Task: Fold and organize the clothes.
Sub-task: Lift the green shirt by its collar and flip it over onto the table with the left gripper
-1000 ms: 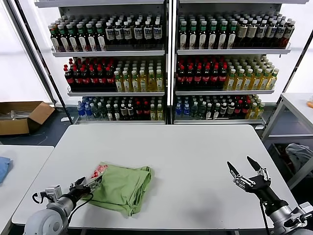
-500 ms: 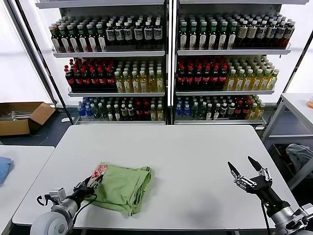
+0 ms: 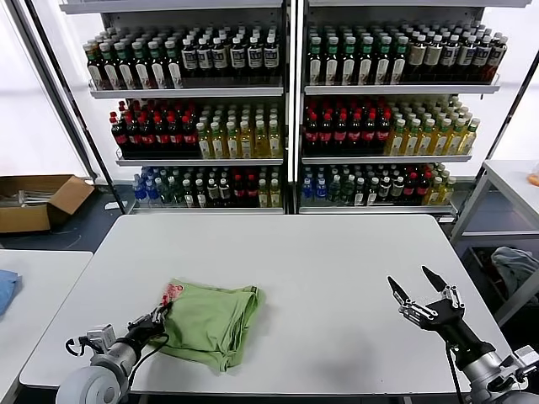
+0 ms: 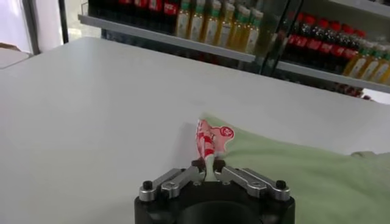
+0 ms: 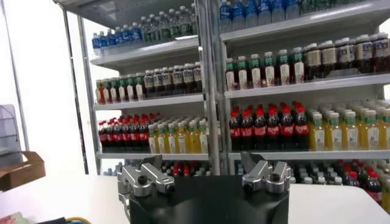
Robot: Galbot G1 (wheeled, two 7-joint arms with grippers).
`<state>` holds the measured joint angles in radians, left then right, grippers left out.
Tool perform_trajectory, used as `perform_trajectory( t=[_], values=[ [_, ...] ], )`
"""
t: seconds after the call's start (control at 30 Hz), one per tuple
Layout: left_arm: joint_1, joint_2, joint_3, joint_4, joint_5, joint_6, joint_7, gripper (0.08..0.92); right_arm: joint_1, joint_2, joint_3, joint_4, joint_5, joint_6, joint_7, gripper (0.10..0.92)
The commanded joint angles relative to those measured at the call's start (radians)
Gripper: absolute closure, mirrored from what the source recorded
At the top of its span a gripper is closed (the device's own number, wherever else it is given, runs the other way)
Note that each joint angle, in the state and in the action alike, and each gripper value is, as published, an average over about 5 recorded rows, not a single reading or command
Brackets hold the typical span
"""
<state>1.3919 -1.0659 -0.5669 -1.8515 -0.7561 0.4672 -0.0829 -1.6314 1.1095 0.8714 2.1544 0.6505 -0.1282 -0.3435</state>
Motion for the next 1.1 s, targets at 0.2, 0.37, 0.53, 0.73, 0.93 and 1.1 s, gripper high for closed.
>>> perform_trajectory(
  t=[0.2, 0.37, 0.53, 0.73, 0.93, 1.1],
  values=[
    [0.028, 0.077, -0.333, -0.018, -0.061, -0.105, -0.138, 0.876, 0.053, 0.004, -0.064, -0.006, -0.011, -0.009, 0.012, 0.203],
    [0.039, 0.185, -0.489, 0.033, -0.095, -0.110, -0.109, 0.876, 0.076, -0.002, -0.084, 0.002, -0.008, -0.022, 0.028, 0.203],
    [0.025, 0.302, -0.576, 0.094, -0.099, -0.108, -0.083, 0.876, 0.090, -0.004, -0.101, 0.006, -0.006, -0.026, 0.031, 0.203],
    [-0.006, 0.343, -0.564, 0.052, -0.086, -0.086, -0.093, 0.876, 0.091, 0.000, -0.107, -0.002, -0.005, -0.022, 0.027, 0.203],
    [-0.033, 0.226, -0.411, -0.048, 0.005, -0.069, -0.112, 0.876, 0.083, -0.008, -0.100, -0.002, -0.002, -0.019, 0.025, 0.203],
    [-0.050, 0.095, -0.215, -0.118, 0.069, -0.051, -0.161, 0.876, 0.055, -0.011, -0.064, 0.016, 0.006, -0.018, 0.023, 0.203]
  ],
)
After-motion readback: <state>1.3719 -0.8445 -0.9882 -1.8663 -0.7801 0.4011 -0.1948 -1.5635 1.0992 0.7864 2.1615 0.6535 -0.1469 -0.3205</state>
